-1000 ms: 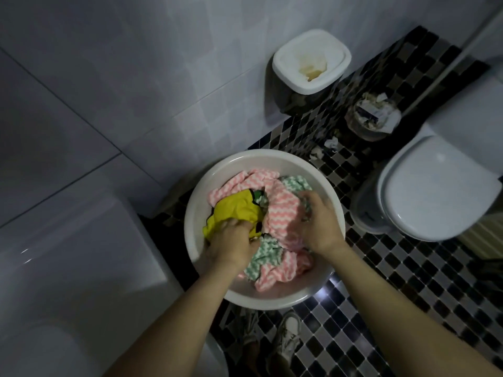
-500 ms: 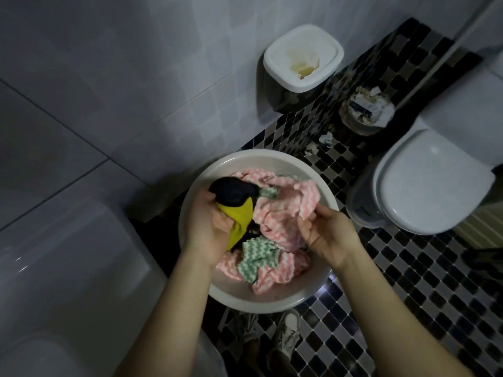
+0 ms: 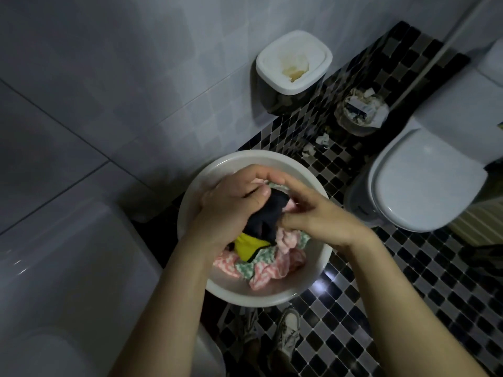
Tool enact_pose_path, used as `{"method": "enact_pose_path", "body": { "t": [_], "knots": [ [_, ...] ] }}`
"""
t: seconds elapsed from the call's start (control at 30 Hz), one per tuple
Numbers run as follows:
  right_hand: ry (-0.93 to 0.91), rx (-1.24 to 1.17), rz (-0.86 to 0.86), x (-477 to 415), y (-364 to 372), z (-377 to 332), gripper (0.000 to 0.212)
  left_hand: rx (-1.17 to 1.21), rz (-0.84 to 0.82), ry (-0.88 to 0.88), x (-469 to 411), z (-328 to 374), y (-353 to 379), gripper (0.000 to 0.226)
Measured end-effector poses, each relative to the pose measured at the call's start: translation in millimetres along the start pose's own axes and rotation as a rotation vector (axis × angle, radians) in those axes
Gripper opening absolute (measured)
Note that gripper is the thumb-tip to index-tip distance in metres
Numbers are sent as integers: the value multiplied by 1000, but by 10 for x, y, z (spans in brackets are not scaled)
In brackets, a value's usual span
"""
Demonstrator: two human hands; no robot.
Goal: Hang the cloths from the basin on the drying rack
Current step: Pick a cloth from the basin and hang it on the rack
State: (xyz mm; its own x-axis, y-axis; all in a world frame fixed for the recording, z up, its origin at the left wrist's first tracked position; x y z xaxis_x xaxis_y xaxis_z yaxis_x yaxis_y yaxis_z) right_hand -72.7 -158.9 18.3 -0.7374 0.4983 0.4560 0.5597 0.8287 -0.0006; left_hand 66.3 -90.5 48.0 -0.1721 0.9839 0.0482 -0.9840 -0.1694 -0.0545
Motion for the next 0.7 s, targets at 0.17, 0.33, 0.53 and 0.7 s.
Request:
{"method": "enact_pose_path", "body": {
  "t": [0.17, 0.33, 0.53, 0.7],
  "knots": [
    [-20, 37, 188, 22, -35, -125, 11, -176, 44, 138, -1, 218, -128, 36],
    [-170, 171, 487, 156, -161, -359, 15, -570, 17, 203, 179, 242, -265, 48],
    [-313, -278, 541, 301, -218, -730, 19, -738, -141, -124, 496, -328, -124, 42],
    [-215, -304, 405, 447, -241, -828, 24, -696, -226, -189, 657, -286, -34, 51]
  ]
}}
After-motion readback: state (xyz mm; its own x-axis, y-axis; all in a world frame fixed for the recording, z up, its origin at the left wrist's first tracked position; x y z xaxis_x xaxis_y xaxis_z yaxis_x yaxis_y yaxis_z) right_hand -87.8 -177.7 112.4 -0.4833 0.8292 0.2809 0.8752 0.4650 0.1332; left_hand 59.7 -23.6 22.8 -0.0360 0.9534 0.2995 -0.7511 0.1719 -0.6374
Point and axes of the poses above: each hand's wrist, its own x-axis away from the middle knuckle, its own y-axis out of the palm, z = x × y, the point moved 3 cm from there along -x, towards the middle knuckle, and after that the axes turned 8 degrees about y, right-handed, at the moved point
